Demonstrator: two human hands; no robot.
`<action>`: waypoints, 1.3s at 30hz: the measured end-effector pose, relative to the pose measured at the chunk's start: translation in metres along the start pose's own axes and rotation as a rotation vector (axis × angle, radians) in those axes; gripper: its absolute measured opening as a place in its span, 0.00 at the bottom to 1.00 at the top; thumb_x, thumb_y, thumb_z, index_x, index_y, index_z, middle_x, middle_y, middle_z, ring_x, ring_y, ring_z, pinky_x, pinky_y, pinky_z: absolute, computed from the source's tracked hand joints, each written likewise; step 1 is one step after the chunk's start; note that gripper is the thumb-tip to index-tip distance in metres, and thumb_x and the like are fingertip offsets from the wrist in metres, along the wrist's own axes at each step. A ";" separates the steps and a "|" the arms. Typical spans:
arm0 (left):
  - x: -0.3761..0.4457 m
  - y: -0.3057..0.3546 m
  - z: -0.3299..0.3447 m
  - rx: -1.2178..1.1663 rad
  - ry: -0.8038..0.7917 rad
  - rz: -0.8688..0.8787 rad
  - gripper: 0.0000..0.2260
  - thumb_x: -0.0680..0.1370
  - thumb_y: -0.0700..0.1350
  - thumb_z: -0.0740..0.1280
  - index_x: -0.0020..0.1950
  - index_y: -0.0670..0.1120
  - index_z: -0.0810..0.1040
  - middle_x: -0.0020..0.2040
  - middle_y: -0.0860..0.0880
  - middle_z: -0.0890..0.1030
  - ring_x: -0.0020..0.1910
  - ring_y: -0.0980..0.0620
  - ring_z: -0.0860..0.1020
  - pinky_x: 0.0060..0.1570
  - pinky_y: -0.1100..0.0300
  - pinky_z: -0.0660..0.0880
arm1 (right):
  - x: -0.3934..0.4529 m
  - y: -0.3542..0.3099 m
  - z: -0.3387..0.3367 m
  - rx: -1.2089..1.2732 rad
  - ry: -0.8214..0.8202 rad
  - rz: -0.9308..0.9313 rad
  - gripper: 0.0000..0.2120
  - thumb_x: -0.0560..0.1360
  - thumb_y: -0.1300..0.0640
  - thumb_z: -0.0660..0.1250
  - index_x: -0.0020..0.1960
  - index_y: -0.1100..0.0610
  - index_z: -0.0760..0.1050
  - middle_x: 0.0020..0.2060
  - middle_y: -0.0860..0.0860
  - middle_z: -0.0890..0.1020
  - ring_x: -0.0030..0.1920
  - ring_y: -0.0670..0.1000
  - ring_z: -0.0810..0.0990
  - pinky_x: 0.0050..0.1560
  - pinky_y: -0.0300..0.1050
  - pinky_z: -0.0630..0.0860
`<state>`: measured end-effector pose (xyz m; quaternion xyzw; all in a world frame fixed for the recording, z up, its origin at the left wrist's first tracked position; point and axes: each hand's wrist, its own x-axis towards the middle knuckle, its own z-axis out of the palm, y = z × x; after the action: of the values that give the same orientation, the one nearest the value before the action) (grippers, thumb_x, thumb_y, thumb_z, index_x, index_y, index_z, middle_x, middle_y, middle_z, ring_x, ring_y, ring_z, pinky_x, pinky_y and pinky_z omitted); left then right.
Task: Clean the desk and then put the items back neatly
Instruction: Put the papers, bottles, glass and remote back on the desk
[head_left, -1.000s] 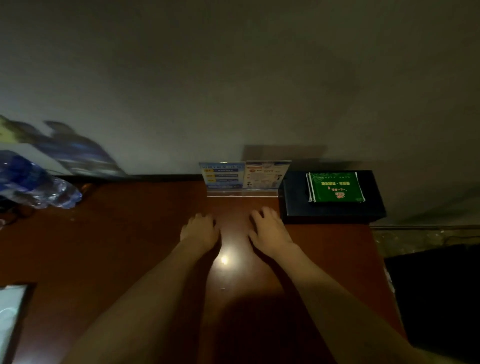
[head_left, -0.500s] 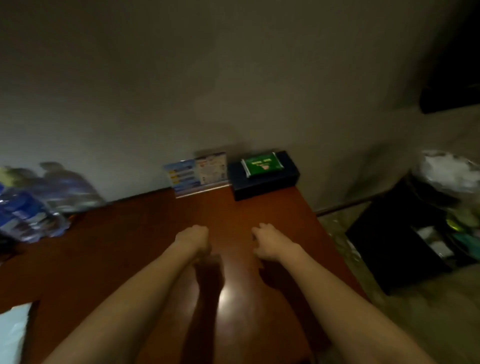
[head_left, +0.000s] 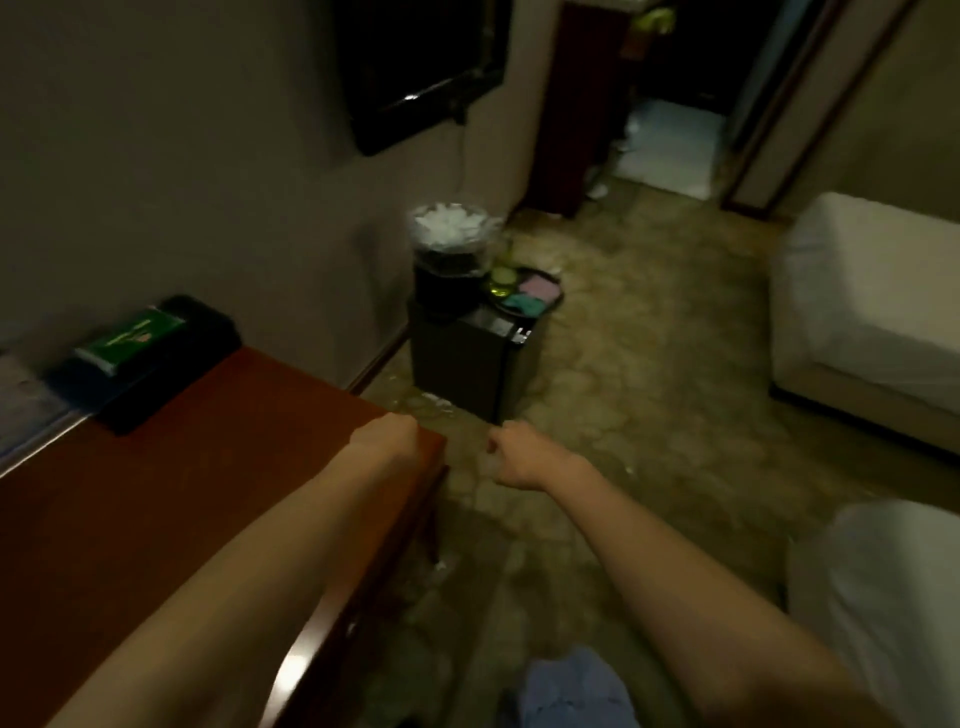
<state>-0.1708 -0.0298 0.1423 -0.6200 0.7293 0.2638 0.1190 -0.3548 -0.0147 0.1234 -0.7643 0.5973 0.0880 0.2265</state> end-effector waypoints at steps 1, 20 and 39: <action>0.007 0.028 -0.001 0.024 -0.008 0.050 0.06 0.79 0.48 0.62 0.49 0.47 0.74 0.46 0.49 0.76 0.46 0.50 0.77 0.46 0.58 0.75 | -0.015 0.025 -0.004 0.037 0.015 0.055 0.16 0.74 0.56 0.65 0.60 0.61 0.73 0.58 0.60 0.75 0.60 0.60 0.74 0.57 0.46 0.73; 0.001 0.643 0.169 0.521 -0.170 1.015 0.15 0.76 0.45 0.62 0.61 0.41 0.75 0.58 0.43 0.77 0.58 0.44 0.75 0.58 0.53 0.72 | -0.428 0.436 0.059 0.433 0.388 1.097 0.18 0.77 0.54 0.64 0.64 0.60 0.70 0.61 0.57 0.73 0.62 0.58 0.72 0.60 0.48 0.69; 0.018 0.977 0.417 0.860 -0.603 1.263 0.27 0.76 0.54 0.67 0.69 0.41 0.67 0.67 0.41 0.72 0.64 0.44 0.72 0.59 0.55 0.70 | -0.543 0.597 0.229 1.237 0.485 1.856 0.22 0.74 0.53 0.68 0.66 0.58 0.69 0.63 0.57 0.73 0.63 0.56 0.72 0.59 0.45 0.71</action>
<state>-1.1832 0.2671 0.0173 0.1044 0.9149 0.1339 0.3661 -1.0400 0.4534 -0.0029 0.2180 0.9009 -0.2377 0.2904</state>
